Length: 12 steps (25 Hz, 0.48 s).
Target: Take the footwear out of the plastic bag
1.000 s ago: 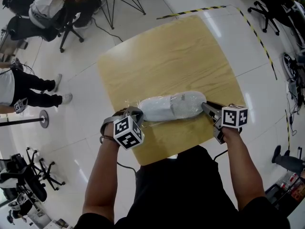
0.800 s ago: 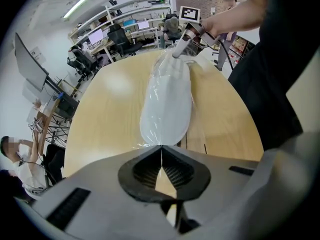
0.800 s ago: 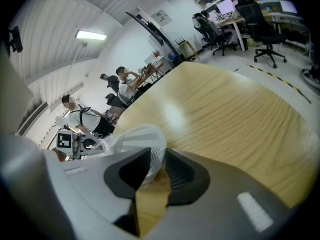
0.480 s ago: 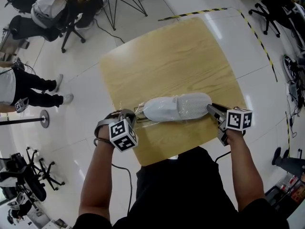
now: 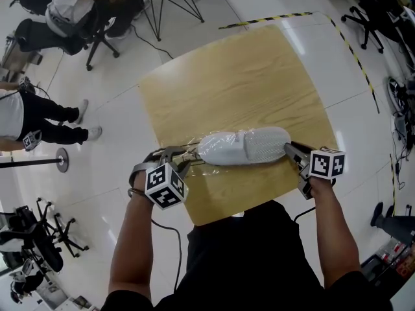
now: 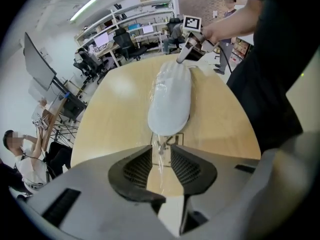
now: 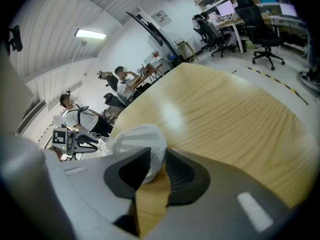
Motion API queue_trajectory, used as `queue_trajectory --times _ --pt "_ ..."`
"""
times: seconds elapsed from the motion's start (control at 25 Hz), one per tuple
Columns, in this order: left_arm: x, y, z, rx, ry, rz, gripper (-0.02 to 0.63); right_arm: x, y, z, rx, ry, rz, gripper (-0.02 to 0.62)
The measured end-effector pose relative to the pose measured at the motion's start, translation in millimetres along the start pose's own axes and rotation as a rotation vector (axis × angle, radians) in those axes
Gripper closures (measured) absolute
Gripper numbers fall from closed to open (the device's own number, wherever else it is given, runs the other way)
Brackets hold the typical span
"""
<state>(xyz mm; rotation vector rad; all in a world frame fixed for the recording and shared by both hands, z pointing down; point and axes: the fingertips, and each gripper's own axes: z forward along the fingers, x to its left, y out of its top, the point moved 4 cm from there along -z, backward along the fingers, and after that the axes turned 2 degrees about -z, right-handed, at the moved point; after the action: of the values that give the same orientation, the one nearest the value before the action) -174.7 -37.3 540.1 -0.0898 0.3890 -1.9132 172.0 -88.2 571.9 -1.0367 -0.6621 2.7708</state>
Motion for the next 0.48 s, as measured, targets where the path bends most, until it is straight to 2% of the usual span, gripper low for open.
queue_trajectory --times 0.16,0.48 --pt "-4.2 31.2 4.2 -0.089 -0.021 0.010 0.485 -1.8 -0.9 -0.1 -0.001 -0.006 0.002 0.499" --pt "-11.3 57.4 40.1 -0.067 -0.097 0.050 0.509 0.1 0.2 2.0 -0.003 -0.004 0.005 0.499"
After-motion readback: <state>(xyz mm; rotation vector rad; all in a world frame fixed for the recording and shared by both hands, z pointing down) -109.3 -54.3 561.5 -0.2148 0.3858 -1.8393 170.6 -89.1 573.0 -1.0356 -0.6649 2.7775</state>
